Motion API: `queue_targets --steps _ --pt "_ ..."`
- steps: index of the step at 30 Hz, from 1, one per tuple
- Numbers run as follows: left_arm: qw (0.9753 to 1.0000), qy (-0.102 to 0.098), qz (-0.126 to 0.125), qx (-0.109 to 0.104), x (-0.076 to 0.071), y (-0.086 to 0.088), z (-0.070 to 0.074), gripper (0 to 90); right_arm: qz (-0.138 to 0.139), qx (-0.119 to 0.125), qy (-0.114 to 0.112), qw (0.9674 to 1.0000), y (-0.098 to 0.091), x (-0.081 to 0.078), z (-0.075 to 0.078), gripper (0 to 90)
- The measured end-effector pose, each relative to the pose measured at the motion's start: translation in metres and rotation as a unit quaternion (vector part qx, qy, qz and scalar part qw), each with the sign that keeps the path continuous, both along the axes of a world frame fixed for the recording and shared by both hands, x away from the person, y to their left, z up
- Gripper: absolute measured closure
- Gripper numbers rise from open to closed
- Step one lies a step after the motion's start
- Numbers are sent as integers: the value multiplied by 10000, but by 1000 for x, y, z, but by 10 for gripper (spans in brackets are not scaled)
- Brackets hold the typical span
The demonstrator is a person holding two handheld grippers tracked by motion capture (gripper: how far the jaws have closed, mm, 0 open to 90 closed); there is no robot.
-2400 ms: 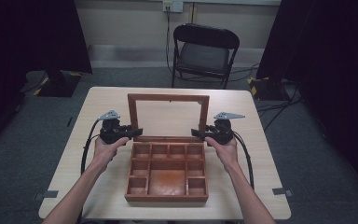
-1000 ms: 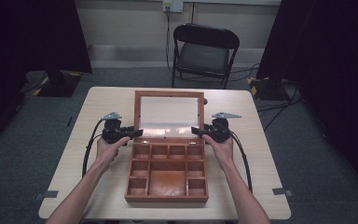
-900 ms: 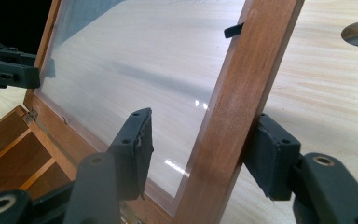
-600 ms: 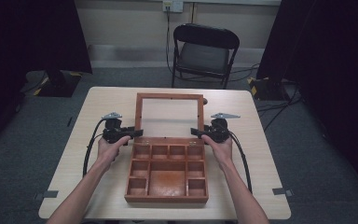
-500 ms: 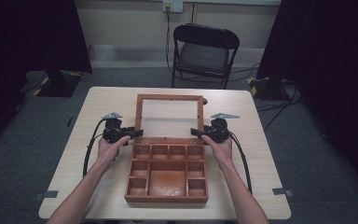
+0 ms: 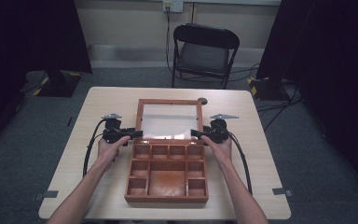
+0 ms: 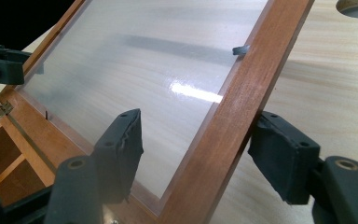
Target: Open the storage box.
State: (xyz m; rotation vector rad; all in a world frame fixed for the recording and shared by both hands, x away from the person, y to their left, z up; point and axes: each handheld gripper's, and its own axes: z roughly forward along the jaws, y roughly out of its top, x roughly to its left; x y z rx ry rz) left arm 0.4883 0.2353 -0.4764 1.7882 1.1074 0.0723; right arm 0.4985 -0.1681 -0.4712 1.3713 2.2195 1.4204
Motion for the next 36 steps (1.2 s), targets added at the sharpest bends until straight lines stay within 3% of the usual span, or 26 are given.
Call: queue_targets --steps 6,8,9,14,24,25,30,36 --pt "9999 97 74 -28 0 -1 -1 498 -3 -6 20 10000 0 0 -1 336" --pt "9998 7 119 132 -1 -2 0 472 -21 -39 31 10000 0 0 -1 330" --pt "9997 -22 117 203 -1 -3 0 493 -14 -16 80 10000 -1 0 -1 321" --pt "9999 104 105 82 0 -2 -4 479 -46 220 340 9992 -3 2 -9 312" --pt "9999 75 38 147 -2 -4 -3 429 -39 462 744 9961 -7 6 -17 272" --pt "9999 74 44 132 -3 -4 -3 418 -88 339 667 9972 -7 5 -18 250" --pt "9999 55 70 148 -6 -3 0 362 -91 164 523 9985 -8 2 -14 248" --pt "9994 47 80 335 -13 7 4 291 -164 214 367 9990 -18 -6 -9 235"
